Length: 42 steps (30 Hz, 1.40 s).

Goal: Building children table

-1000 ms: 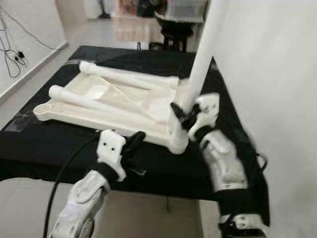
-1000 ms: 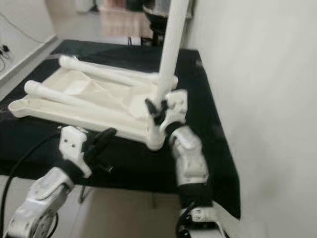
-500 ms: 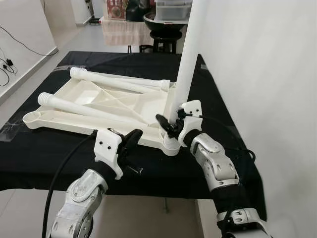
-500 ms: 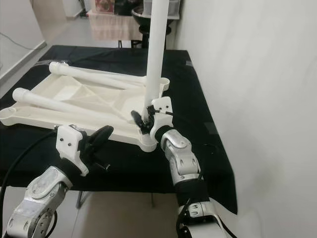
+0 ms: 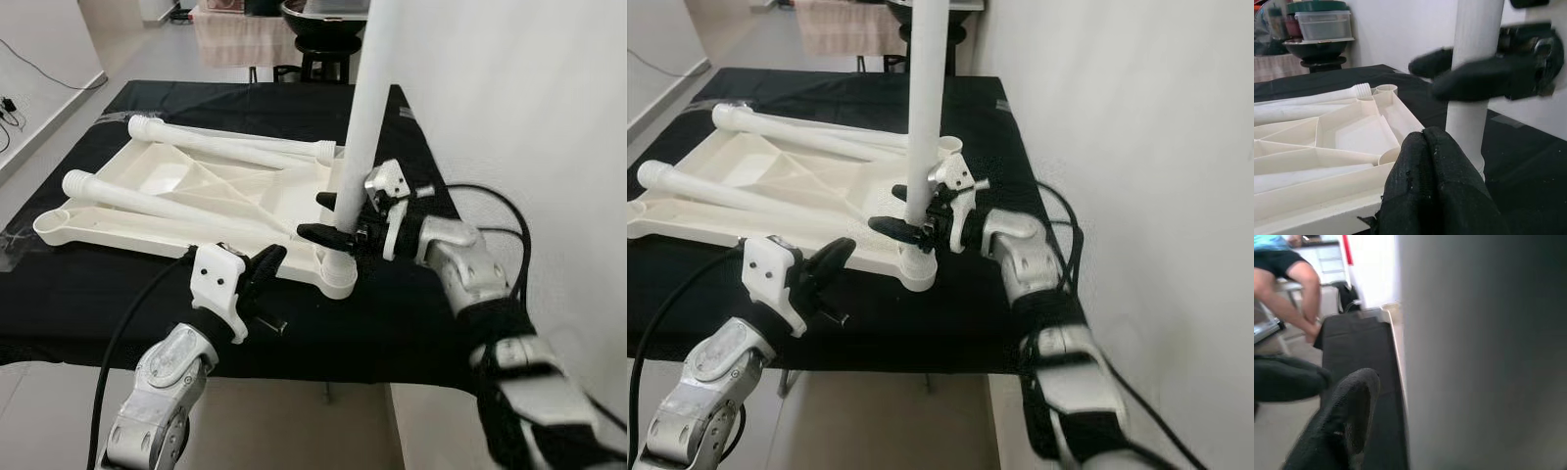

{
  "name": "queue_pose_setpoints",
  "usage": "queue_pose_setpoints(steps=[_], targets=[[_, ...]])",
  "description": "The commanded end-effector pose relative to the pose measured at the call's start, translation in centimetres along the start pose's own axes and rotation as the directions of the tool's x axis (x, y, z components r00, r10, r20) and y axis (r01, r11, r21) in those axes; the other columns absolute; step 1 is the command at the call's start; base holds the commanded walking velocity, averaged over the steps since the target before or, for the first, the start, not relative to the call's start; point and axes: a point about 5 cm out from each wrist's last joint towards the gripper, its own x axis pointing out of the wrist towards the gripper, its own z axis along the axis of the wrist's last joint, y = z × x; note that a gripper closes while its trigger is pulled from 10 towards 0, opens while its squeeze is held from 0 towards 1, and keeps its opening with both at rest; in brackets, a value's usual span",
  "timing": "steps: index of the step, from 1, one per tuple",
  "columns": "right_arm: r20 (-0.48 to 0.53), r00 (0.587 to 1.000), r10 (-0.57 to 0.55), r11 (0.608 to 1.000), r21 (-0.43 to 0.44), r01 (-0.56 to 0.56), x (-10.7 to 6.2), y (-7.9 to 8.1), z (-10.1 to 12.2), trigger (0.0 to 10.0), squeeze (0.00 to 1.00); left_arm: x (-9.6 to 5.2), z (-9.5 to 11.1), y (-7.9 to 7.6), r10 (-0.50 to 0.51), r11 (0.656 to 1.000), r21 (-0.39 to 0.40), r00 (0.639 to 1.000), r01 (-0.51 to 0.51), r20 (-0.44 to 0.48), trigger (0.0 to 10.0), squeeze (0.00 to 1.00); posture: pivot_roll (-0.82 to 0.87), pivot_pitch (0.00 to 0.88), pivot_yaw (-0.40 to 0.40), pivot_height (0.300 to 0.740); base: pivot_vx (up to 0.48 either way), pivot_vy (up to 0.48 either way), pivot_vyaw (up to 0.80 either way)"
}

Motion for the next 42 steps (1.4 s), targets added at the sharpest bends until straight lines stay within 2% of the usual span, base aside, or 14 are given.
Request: queue_pose_setpoints(steps=[1,15,20,21,22,23,24,25,31,32,34,35,41,42], targets=[[0.009,0.999,0.049,0.999,0.009,-0.049,0.1,-0.1,0.2,0.0,0.00,-0.1,-0.1,-0.1,-0.006,1.000,0.000,1.000,0.006,-0.007,10.0,0.00,0.10,0.067,-0.061,0.740,0.000,0.000,0.00],[0.016,0.999,0.035,0.999,0.037,-0.035,-1.3,-1.4,0.2,0.0,0.00,-0.5,-0.1,-0.2,-0.007,1.000,-0.002,1.000,0.007,-0.016,10.0,0.00,0.10,0.070,-0.057,0.740,0.000,0.000,0.00],[-0.025,0.977,-0.210,0.969,0.126,0.212,-3.1,-1.5,-3.7,0.0,0.00,-1.2,-0.7,-0.8,-0.014,1.000,-0.027,0.999,0.012,-0.043,10.0,0.00,0.08,0.080,-0.052,0.740,0.000,0.000,0.00],[-0.087,0.891,-0.447,0.880,0.135,0.455,-2.3,-0.8,-5.8,0.0,0.00,-1.5,-0.8,-0.8,-0.013,0.999,-0.030,0.999,0.012,-0.052,10.0,0.00,0.09,0.092,-0.051,0.740,0.000,0.000,0.00],[-0.087,0.891,-0.447,0.880,0.135,0.455,-2.3,-0.8,-5.8,0.0,0.00,-1.5,-0.8,-0.8,-0.013,0.999,-0.030,0.999,0.012,-0.052,10.0,0.00,0.09,0.092,-0.051,0.740,0.000,0.000,0.00],[-0.127,0.791,-0.599,0.781,0.125,0.611,-1.9,-0.1,-6.9,0.0,0.00,-1.6,-0.8,-0.8,-0.012,0.999,-0.030,0.998,0.011,-0.056,10.0,0.00,0.09,0.092,-0.051,0.740,0.000,0.000,0.00],[-0.127,0.791,-0.599,0.781,0.125,0.611,-1.9,-0.1,-6.9,0.0,0.00,-1.6,-0.8,-0.8,-0.012,0.999,-0.030,0.998,0.011,-0.056,10.0,0.00,0.09,0.092,-0.051,0.740,0.000,0.000,0.00],[-0.133,0.706,-0.696,0.682,0.186,0.708,0.2,3.0,-7.6,0.0,0.00,-1.7,-1.0,-0.5,-0.008,0.999,-0.039,0.998,0.005,-0.067,10.0,0.00,0.06,0.098,-0.015,0.740,0.000,0.000,0.00],[-0.062,0.788,-0.612,0.768,0.191,0.611,2.8,3.6,-5.5,0.0,0.00,-1.6,-1.2,-0.3,-0.006,0.999,-0.044,0.997,0.002,-0.079,10.0,0.00,0.08,0.100,-0.024,0.740,0.000,0.000,0.00],[-0.058,0.787,-0.615,0.766,0.195,0.613,3.0,3.1,-5.1,10.0,0.00,-1.7,-1.3,-0.2,0.000,0.999,-0.042,0.997,-0.003,-0.081,10.0,0.00,0.08,0.099,-0.026,0.740,0.000,0.000,0.00],[-0.058,0.787,-0.615,0.766,0.195,0.613,3.0,3.1,-5.1,10.0,0.00,-1.7,-1.3,-0.2,0.000,0.999,-0.042,0.997,-0.003,-0.081,10.0,0.00,0.08,0.099,-0.026,0.740,0.000,0.000,0.00],[-0.056,0.788,-0.613,0.767,0.197,0.611,3.1,2.9,-4.9,10.0,1.00,-1.8,-1.3,-0.2,0.004,0.999,-0.040,0.997,-0.008,-0.082,10.0,0.00,0.08,0.099,-0.026,0.740,0.000,0.000,0.00],[0.070,0.909,-0.410,0.904,0.159,0.396,3.4,2.9,-2.1,10.0,1.00,-1.7,-1.4,-0.1,0.012,0.999,-0.035,0.996,-0.016,-0.085,10.0,0.00,0.09,0.095,-0.023,0.740,0.000,0.000,0.00],[0.092,0.926,-0.365,0.927,0.131,0.352,3.0,2.8,-1.4,10.0,0.04,-1.6,-1.3,-0.1,0.010,0.999,-0.037,0.996,-0.013,-0.083,10.0,0.00,0.08,0.092,-0.025,0.740,0.000,0.000,0.00]])
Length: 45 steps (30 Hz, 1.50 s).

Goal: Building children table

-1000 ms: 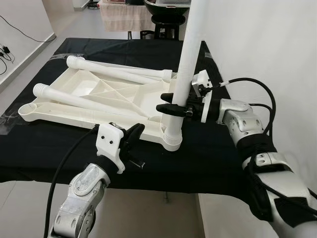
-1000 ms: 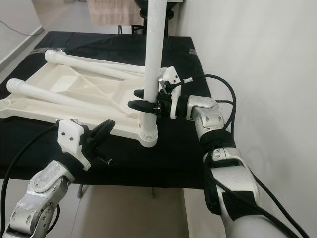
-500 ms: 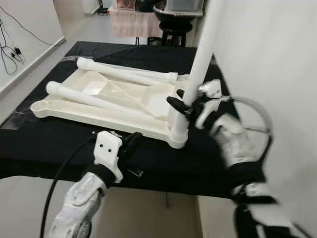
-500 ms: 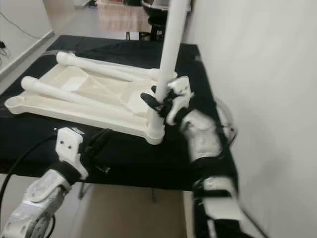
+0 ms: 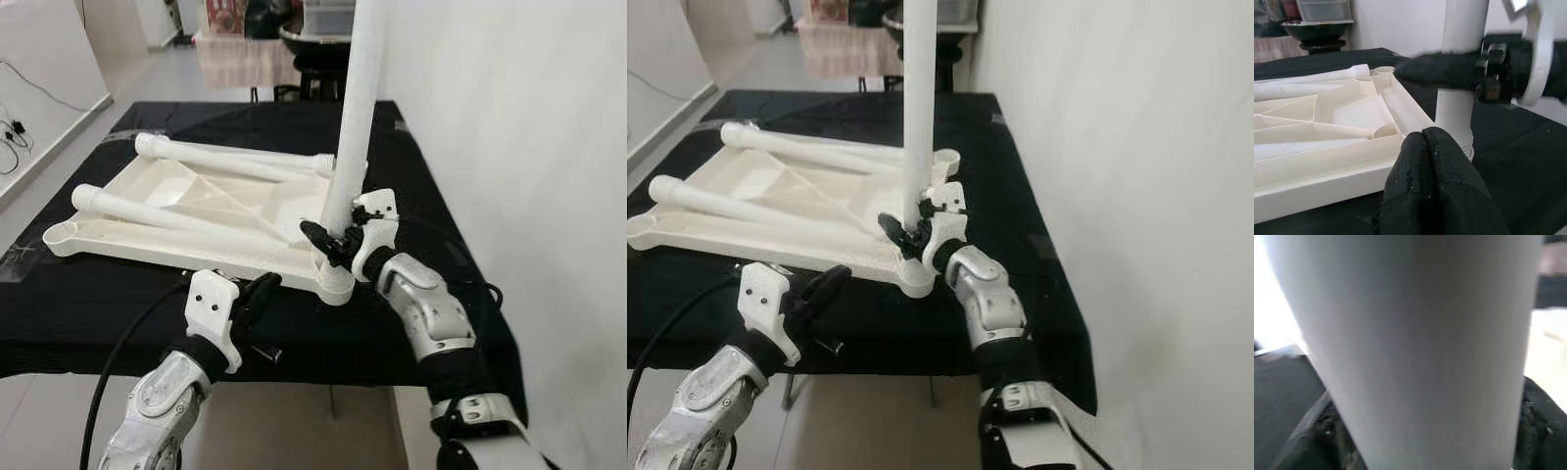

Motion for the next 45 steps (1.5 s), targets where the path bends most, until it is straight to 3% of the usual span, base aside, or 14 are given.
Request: queue_pose_setpoints(steps=[1,8,14,15,23,32,33,35,36,37,38,41,44,45], targets=[[0.045,0.994,0.094,0.995,-0.030,-0.093,0.4,0.8,1.4,10.0,0.04,0.0,-0.4,0.1,0.003,1.000,-0.002,1.000,-0.003,-0.022,10.0,0.00,0.08,0.092,-0.025,0.740,0.000,0.000,0.00],[-0.009,0.934,0.358,0.931,-0.075,-0.358,-1.3,-1.4,2.6,10.0,0.00,0.4,-0.6,-0.4,-0.012,1.000,-0.017,1.000,0.012,-0.019,10.0,0.00,0.07,0.083,-0.032,0.740,0.000,0.000,0.00],[-0.019,0.916,0.400,0.913,-0.073,-0.401,-1.2,-2.3,3.1,10.0,0.00,0.5,-0.6,-0.5,-0.015,1.000,-0.018,1.000,0.015,-0.017,10.0,0.00,0.08,0.079,-0.042,0.740,0.000,0.000,0.00],[-0.004,0.908,0.419,0.906,-0.067,-0.418,-1.2,-2.4,3.5,0.0,0.00,0.5,-0.5,-0.5,-0.014,1.000,-0.017,1.000,0.013,-0.015,10.0,0.00,0.07,0.077,-0.042,0.740,0.000,0.000,0.00],[0.023,0.881,0.473,0.880,-0.056,-0.471,-1.5,-2.7,4.1,0.0,0.00,0.6,-0.5,-0.4,-0.011,1.000,-0.012,1.000,0.011,-0.011,10.0,0.00,0.07,0.079,-0.041,0.740,0.000,0.000,0.00],[0.034,0.938,0.345,0.938,-0.035,-0.344,-2.1,-3.7,2.9,0.0,0.00,0.6,-0.5,-0.7,-0.019,1.000,-0.014,1.000,0.019,-0.012,10.0,0.00,0.05,0.086,-0.040,0.740,0.000,0.000,0.00],[-0.005,0.989,0.147,0.988,-0.047,-0.147,-1.9,-3.9,1.3,0.0,0.00,0.6,-0.5,-0.7,-0.023,1.000,-0.014,1.000,0.023,-0.012,10.0,0.00,0.05,0.088,-0.041,0.740,0.000,0.000,0.00],[-0.014,0.995,0.096,0.994,-0.054,-0.097,-1.9,-3.9,0.9,0.0,0.00,0.6,-0.5,-0.7,-0.024,1.000,-0.014,1.000,0.023,-0.012,10.0,0.00,0.05,0.088,-0.041,0.740,0.000,0.000,0.00],[-0.021,0.971,-0.238,0.970,-0.063,0.236,-1.9,-4.2,-0.2,0.0,0.00,0.6,-0.5,-0.6,-0.024,1.000,-0.014,1.000,0.024,-0.013,10.0,0.00,0.04,0.102,-0.029,0.740,0.000,0.000,0.00],[-0.021,0.971,-0.238,0.970,-0.063,0.236,-1.9,-4.2,-0.2,0.0,0.00,0.6,-0.5,-0.6,-0.024,1.000,-0.014,1.000,0.024,-0.013,10.0,0.00,0.04,0.102,-0.029,0.740,0.000,0.000,0.00],[-0.028,0.913,-0.407,0.913,-0.025,0.406,-2.4,-3.1,-1.4,0.0,0.00,0.5,-0.5,-0.5,-0.024,1.000,-0.015,1.000,0.024,-0.015,10.0,0.00,0.03,0.104,-0.022,0.740,0.000,0.000,0.00],[-0.038,0.950,-0.311,0.950,-0.007,0.311,-1.3,1.8,-2.5,0.0,0.00,0.6,-0.7,-0.5,-0.031,0.999,-0.018,0.999,0.031,-0.027,10.0,0.00,0.02,0.094,-0.011,0.740,0.000,0.000,0.00],[-0.056,0.959,-0.277,0.961,-0.016,0.277,-0.6,2.2,-2.9,0.0,0.00,0.7,-0.7,-0.7,-0.035,0.999,-0.019,0.999,0.035,-0.027,10.0,0.00,0.02,0.094,-0.011,0.740,0.000,0.000,0.00],[-0.061,0.961,-0.271,0.963,-0.012,0.271,-0.4,2.2,-2.8,9.1,0.00,0.8,-0.7,-0.7,-0.036,0.999,-0.018,0.999,0.035,-0.023,10.0,0.00,0.04,0.095,-0.024,0.740,0.000,0.000,0.00]])
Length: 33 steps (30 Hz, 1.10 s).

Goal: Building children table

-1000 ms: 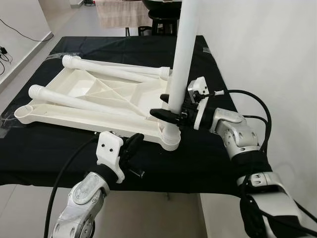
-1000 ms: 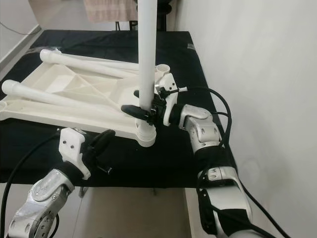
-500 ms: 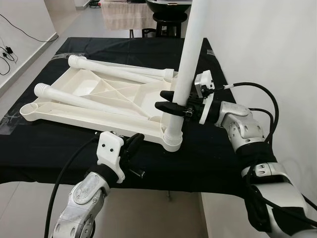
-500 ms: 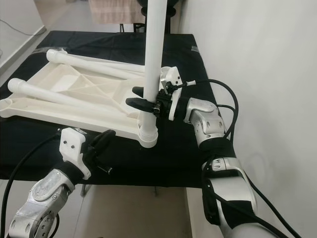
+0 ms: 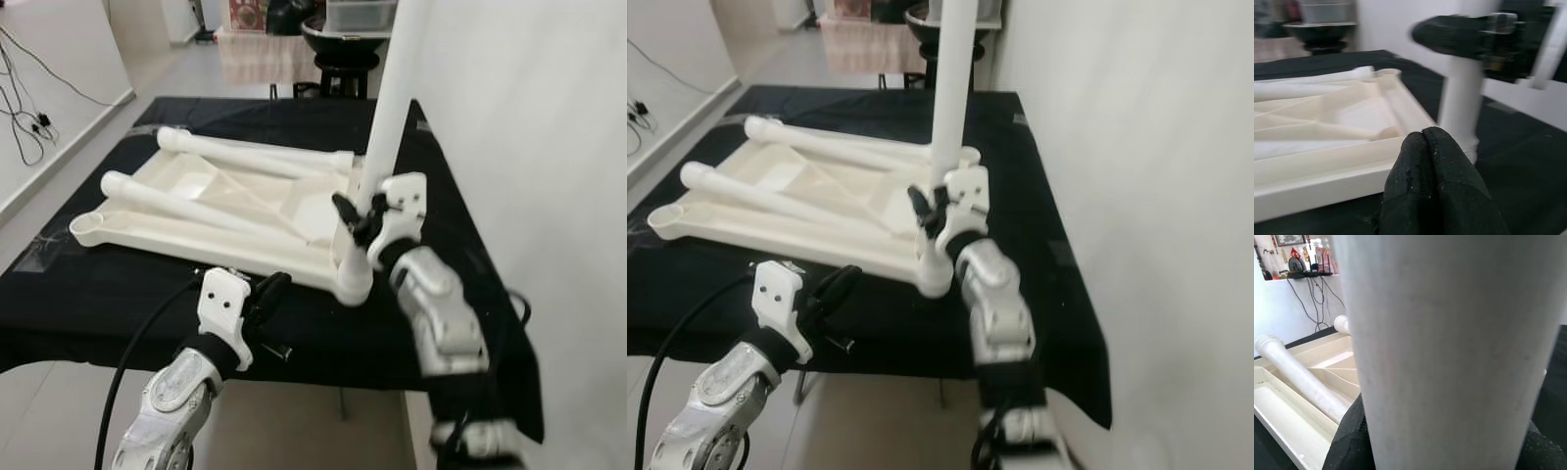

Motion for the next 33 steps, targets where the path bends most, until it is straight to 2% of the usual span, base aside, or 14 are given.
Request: queue_pose_setpoints(steps=[1,2,3,8,9,12,14,15,18,19,21,30,31,33], targets=[[-0.152,0.988,0.033,0.997,0.070,-0.023,-0.3,0.5,-3.4,9.1,0.00,0.0,-0.2,-0.1,-0.009,1.000,0.001,1.000,0.009,-0.013,10.0,0.00,0.04,0.095,-0.024,0.740,0.000,0.000,0.00],[-0.152,0.988,0.033,0.997,0.070,-0.023,-0.3,0.5,-3.4,9.1,0.00,0.0,-0.2,-0.1,-0.009,1.000,0.001,1.000,0.009,-0.013,10.0,0.00,0.04,0.095,-0.024,0.740,0.000,0.000,0.00],[-0.123,0.990,0.074,0.994,0.092,-0.063,-0.1,0.8,-2.9,10.0,1.00,0.0,-0.2,0.1,-0.004,1.000,0.003,1.000,0.004,-0.012,10.0,0.00,0.04,0.091,-0.027,0.740,0.000,0.000,0.00],[-0.045,0.967,0.251,0.964,0.108,-0.245,0.6,1.7,-0.8,10.0,1.00,0.1,-0.2,0.3,0.006,1.000,0.010,1.000,-0.006,-0.010,10.0,0.00,0.04,0.081,-0.024,0.740,0.000,0.000,0.00],[-0.020,0.951,0.307,0.946,0.114,-0.303,0.9,1.5,0.0,10.0,0.00,0.2,-0.1,0.2,0.004,1.000,0.009,1.000,-0.004,-0.005,10.0,0.00,0.04,0.076,-0.027,0.740,0.000,0.000,0.00],[0.007,0.919,0.395,0.912,0.116,-0.393,1.0,1.1,1.5,10.0,0.00,0.4,0.0,0.1,-0.001,1.000,0.009,1.000,0.001,0.002,10.0,0.00,0.04,0.072,-0.030,0.740,0.000,0.000,0.00],[0.019,0.861,0.507,0.860,0.050,-0.508,1.0,0.2,3.0,10.0,0.00,0.5,-0.1,0.1,-0.002,1.000,0.008,1.000,0.002,0.003,10.0,0.00,0.04,0.064,-0.034,0.740,0.000,0.000,0.00],[0.019,0.861,0.507,0.860,0.050,-0.508,1.0,0.2,3.0,10.0,0.00,0.5,-0.1,0.1,-0.002,1.000,0.008,1.000,0.002,0.003,10.0,0.00,0.04,0.064,-0.034,0.740,0.000,0.000,0.00],[0.010,0.766,0.643,0.765,0.025,-0.643,1.1,-1.2,4.2,10.0,0.00,0.6,-0.1,0.1,-0.001,1.000,0.010,1.000,0.001,0.006,10.0,0.00,0.04,0.053,-0.033,0.740,0.000,0.000,0.00],[0.010,0.766,0.643,0.765,0.025,-0.643,1.1,-1.2,4.2,10.0,0.00,0.6,-0.1,0.1,-0.001,1.000,0.010,1.000,0.001,0.006,10.0,0.00,0.04,0.053,-0.033,0.740,0.000,0.000,0.00],[-0.016,0.722,0.691,0.722,0.014,-0.691,1.0,-2.0,4.1,10.0,0.00,0.6,-0.1,0.2,-0.001,1.000,0.012,1.000,0.001,0.008,10.0,0.00,0.05,0.051,-0.033,0.740,0.000,0.000,0.00],[-0.084,0.663,0.744,0.668,0.045,-0.743,1.0,-4.5,3.5,10.0,0.00,0.6,0.1,0.0,-0.004,1.000,0.020,1.000,0.003,0.015,10.0,0.00,0.07,0.062,-0.043,0.740,0.000,0.000,0.00],[-0.084,0.652,0.754,0.656,0.053,-0.753,1.1,-4.8,3.5,9.0,0.00,0.5,0.1,0.0,-0.004,1.000,0.020,1.000,0.003,0.014,10.0,0.00,0.07,0.066,-0.042,0.740,0.000,0.000,0.00],[-0.083,0.646,0.759,0.650,0.055,-0.758,1.1,-4.9,3.4,9.0,0.00,0.5,0.1,-0.1,-0.005,1.000,0.020,1.000,0.004,0.014,10.0,0.00,0.07,0.066,-0.042,0.740,0.000,0.000,0.00]])
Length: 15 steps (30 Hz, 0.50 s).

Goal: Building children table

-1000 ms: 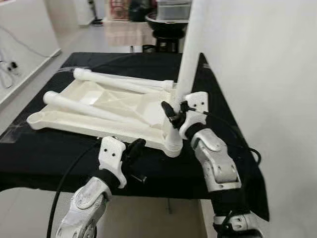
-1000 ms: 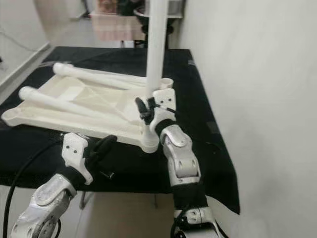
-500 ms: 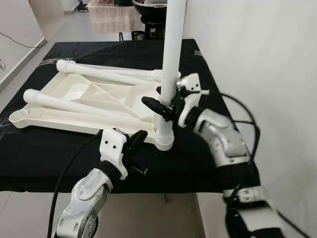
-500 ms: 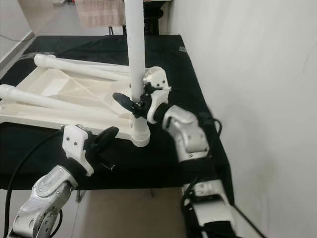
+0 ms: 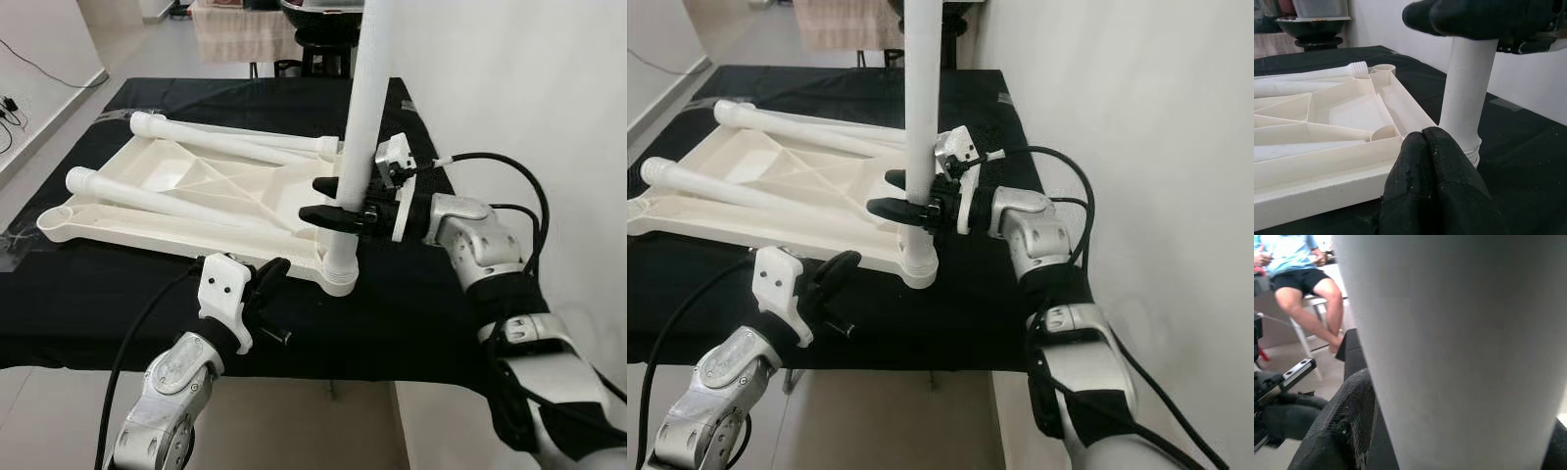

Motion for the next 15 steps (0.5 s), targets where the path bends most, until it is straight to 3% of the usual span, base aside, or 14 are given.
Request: queue_pose_setpoints(steps=[1,2,15], targets=[[0.005,0.999,0.033,0.999,0.003,-0.033,0.07,0.06,-0.13,9.0,0.00,-0.18,0.00,-0.20,-0.004,1.000,0.006,1.000,0.004,-0.002,10.0,0.00,0.07,0.066,-0.042,0.740,0.000,0.000,0.00],[0.008,0.999,0.043,0.999,0.005,-0.043,-0.01,0.02,-0.16,0.4,0.00,-0.16,0.04,-0.24,-0.005,1.000,0.006,1.000,0.005,0.000,10.0,0.00,0.07,0.067,-0.043,0.740,0.000,0.000,0.00],[0.038,0.997,0.063,0.998,0.008,-0.063,0.02,-0.34,-0.13,0.0,0.00,-0.06,0.20,-0.33,-0.014,1.000,0.005,1.000,0.014,0.005,10.0,0.00,0.06,0.069,-0.040,0.740,0.000,0.000,0.00]])
